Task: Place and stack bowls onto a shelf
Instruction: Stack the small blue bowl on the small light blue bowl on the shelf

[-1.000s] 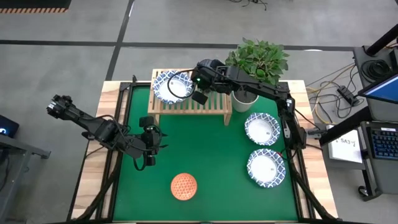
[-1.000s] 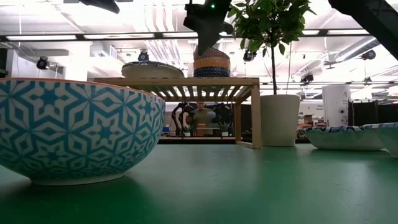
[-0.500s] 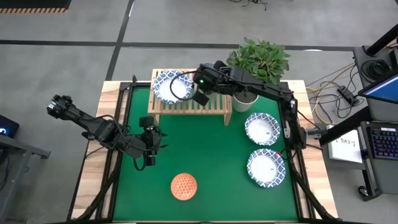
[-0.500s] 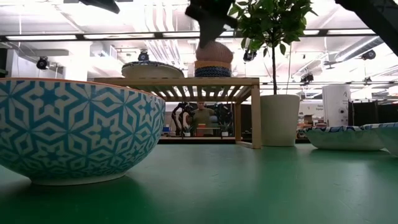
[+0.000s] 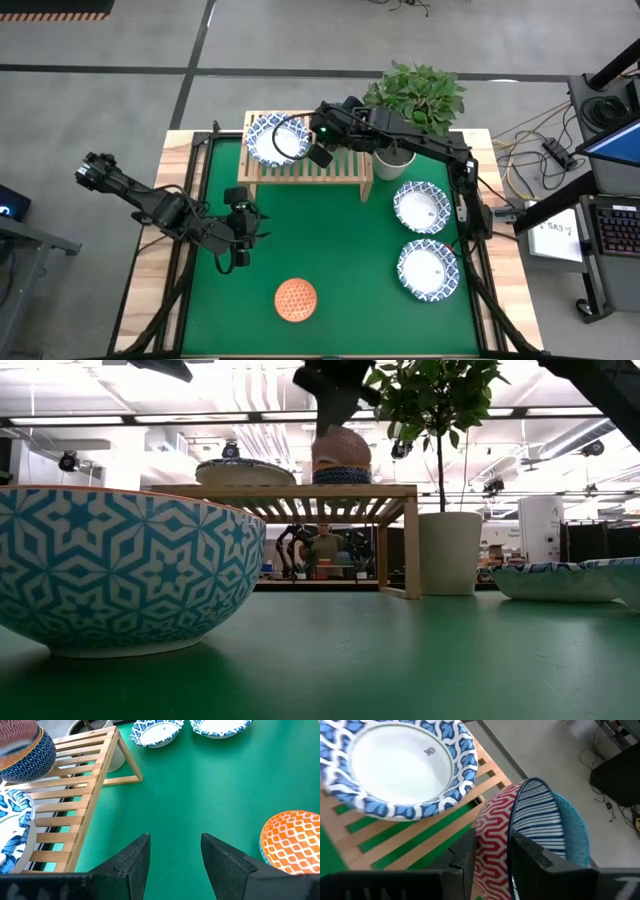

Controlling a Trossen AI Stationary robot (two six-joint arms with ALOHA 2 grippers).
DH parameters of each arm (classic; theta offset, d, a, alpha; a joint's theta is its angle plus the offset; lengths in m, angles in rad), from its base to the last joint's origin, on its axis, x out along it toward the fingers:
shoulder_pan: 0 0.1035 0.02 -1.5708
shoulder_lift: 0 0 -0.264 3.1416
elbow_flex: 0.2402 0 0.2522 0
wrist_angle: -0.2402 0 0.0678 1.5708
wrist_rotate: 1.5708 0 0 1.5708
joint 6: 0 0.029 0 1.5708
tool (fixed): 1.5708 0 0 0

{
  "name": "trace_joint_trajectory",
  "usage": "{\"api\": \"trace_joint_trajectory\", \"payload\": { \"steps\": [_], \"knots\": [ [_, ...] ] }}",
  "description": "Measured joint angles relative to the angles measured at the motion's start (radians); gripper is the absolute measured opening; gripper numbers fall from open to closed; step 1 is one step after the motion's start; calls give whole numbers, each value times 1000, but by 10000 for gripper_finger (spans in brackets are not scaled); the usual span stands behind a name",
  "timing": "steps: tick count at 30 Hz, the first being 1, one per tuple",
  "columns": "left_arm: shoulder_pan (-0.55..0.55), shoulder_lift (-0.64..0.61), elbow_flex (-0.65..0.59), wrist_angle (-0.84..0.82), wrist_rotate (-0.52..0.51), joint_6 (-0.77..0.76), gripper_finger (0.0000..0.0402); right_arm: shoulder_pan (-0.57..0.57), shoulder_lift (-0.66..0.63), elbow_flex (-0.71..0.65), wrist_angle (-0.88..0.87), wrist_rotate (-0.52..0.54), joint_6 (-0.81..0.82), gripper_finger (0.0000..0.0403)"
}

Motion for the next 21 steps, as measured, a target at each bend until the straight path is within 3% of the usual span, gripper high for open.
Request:
{"api": "trace_joint_trajectory", "payload": {
  "steps": [11,21],
  "knots": [
    [0,0,-3,0,0,-7,158,-10,28,0,7,0,19,151],
    [0,0,-5,0,0,-8,158,21,-8,1,37,-3,19,162]
  ]
}}
